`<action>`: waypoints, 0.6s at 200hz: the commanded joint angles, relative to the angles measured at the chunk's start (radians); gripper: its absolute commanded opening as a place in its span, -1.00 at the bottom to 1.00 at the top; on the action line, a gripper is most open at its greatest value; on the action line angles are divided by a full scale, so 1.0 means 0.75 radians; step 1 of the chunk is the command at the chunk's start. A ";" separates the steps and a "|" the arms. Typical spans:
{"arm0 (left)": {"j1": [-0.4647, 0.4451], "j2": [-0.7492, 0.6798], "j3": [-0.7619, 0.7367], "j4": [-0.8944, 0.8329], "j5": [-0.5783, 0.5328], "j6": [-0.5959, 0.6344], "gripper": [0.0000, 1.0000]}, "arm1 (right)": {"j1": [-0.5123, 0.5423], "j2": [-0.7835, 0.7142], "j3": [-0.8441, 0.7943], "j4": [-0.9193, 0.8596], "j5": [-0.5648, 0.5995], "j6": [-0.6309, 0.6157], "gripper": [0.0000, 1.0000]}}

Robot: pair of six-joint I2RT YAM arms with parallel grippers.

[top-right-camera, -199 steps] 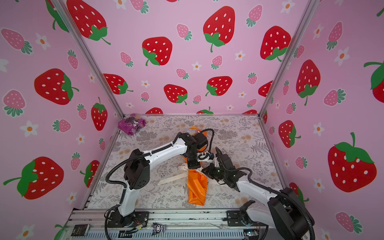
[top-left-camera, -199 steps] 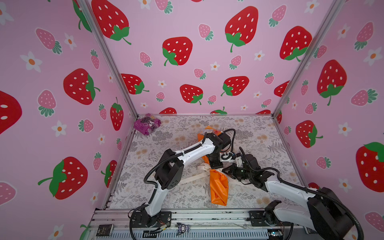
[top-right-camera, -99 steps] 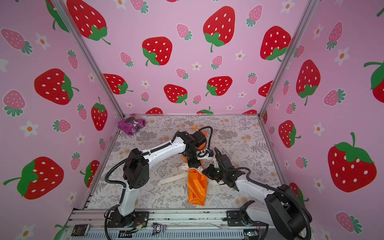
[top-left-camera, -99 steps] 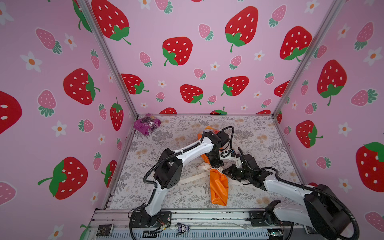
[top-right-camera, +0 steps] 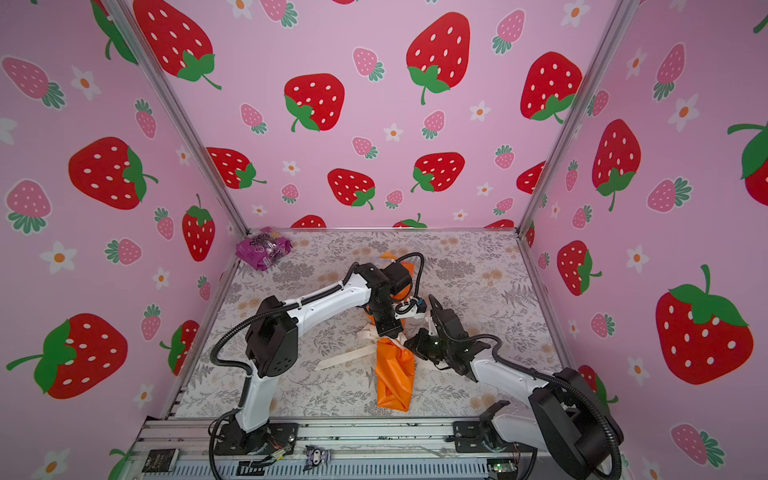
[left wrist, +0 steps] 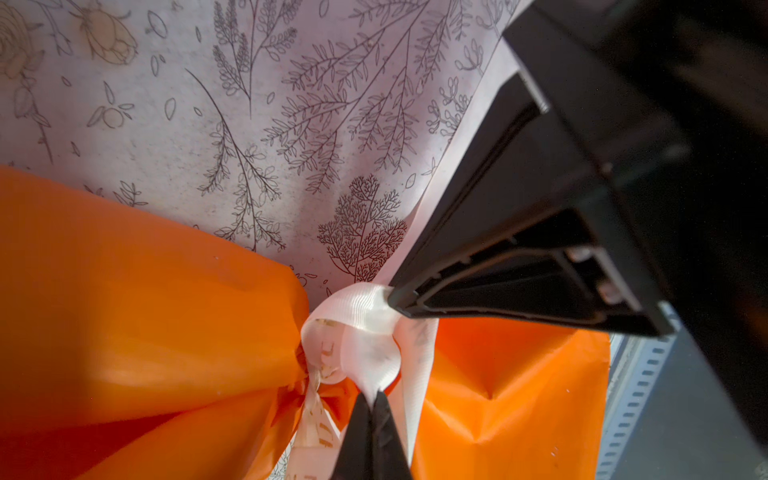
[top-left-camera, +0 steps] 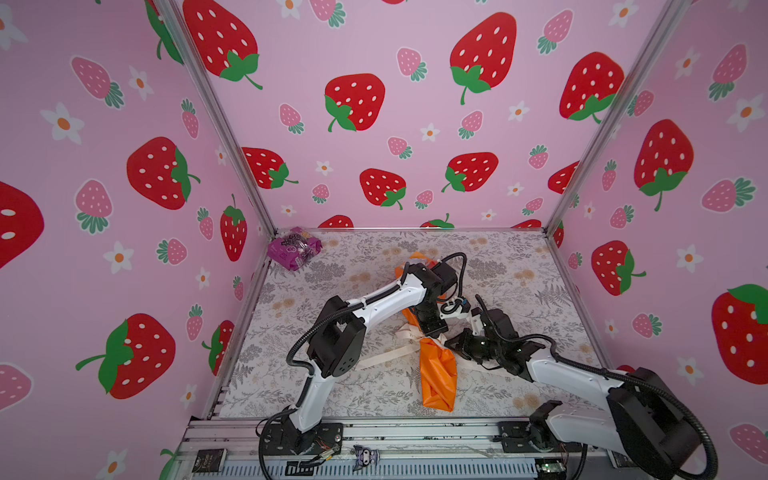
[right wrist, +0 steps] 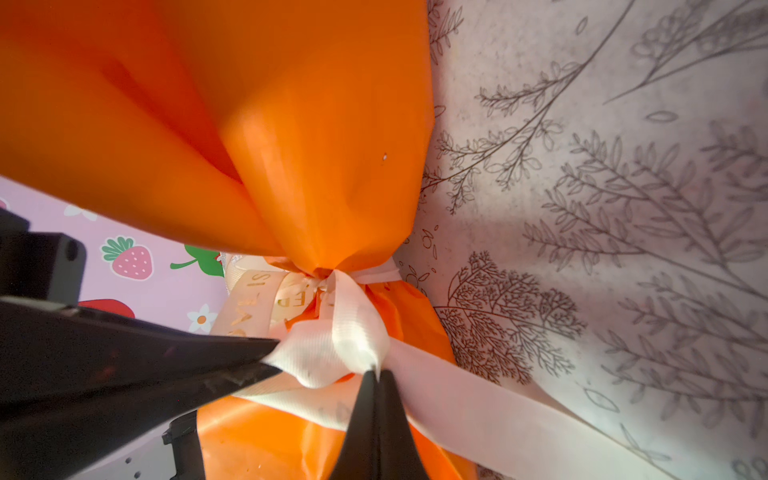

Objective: Tie the bouquet of fake flowers

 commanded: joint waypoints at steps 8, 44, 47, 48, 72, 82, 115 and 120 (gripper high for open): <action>0.005 -0.030 -0.031 0.037 0.052 -0.012 -0.78 | -0.007 0.001 0.008 0.002 0.002 0.000 -1.00; 0.002 -0.014 -0.025 0.041 0.054 -0.011 -0.76 | -0.008 -0.006 0.007 0.012 -0.001 0.010 -1.00; 0.002 -0.015 -0.025 0.042 0.054 -0.012 -0.76 | -0.007 -0.005 0.007 0.013 0.000 0.012 -1.00; 0.003 -0.015 -0.025 0.042 0.054 -0.011 -0.76 | -0.008 -0.005 0.007 0.013 0.000 0.012 -1.00; 0.002 -0.018 -0.025 0.050 0.056 -0.010 -0.69 | -0.008 -0.005 0.005 0.014 0.000 0.012 -1.00; 0.003 -0.016 -0.023 0.053 0.054 -0.010 -0.68 | -0.009 -0.004 0.003 0.015 -0.002 0.014 -1.00; 0.003 -0.018 -0.024 0.058 0.069 -0.008 -0.79 | -0.008 -0.010 0.000 0.017 -0.002 0.016 -1.00; 0.002 -0.022 -0.026 0.062 0.072 -0.010 -0.85 | -0.007 -0.011 -0.001 0.017 -0.002 0.019 -1.00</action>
